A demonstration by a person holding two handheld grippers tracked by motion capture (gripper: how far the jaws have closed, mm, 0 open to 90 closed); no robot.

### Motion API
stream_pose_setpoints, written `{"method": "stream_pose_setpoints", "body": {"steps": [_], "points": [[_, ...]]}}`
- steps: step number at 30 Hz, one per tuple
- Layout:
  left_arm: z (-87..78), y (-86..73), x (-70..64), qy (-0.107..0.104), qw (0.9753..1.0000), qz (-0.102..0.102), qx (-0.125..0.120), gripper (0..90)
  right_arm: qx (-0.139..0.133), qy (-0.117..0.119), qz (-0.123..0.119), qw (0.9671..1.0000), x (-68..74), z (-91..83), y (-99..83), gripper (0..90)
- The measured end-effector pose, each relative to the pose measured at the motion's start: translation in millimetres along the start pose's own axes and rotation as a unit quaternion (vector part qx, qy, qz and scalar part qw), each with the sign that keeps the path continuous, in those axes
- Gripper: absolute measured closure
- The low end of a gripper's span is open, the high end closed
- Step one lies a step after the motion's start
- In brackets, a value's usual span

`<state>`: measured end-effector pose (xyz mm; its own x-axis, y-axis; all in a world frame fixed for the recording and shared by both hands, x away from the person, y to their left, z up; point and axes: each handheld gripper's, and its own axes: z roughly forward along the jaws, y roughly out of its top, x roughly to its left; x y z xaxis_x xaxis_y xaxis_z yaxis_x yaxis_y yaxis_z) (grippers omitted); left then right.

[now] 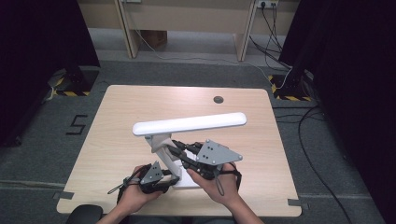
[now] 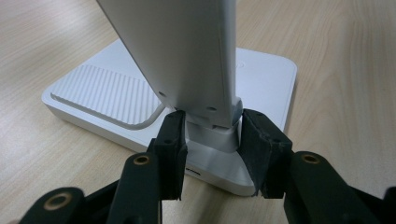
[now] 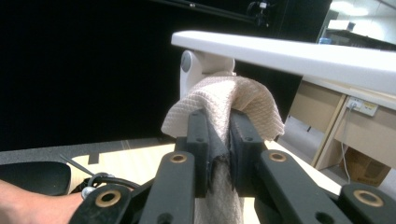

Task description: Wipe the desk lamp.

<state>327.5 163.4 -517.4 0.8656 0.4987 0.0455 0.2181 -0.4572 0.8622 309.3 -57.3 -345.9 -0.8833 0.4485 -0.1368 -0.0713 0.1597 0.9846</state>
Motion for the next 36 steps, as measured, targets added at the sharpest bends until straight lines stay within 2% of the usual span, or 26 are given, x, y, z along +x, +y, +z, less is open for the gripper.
{"method": "stream_pose_setpoints", "body": {"steps": [36], "points": [[0.1,0.2,-0.5,0.002,1.0000,0.003,0.000,60.2,0.025,0.003,0.005,0.9997,0.1,5.6,-15.7,81.1]]}}
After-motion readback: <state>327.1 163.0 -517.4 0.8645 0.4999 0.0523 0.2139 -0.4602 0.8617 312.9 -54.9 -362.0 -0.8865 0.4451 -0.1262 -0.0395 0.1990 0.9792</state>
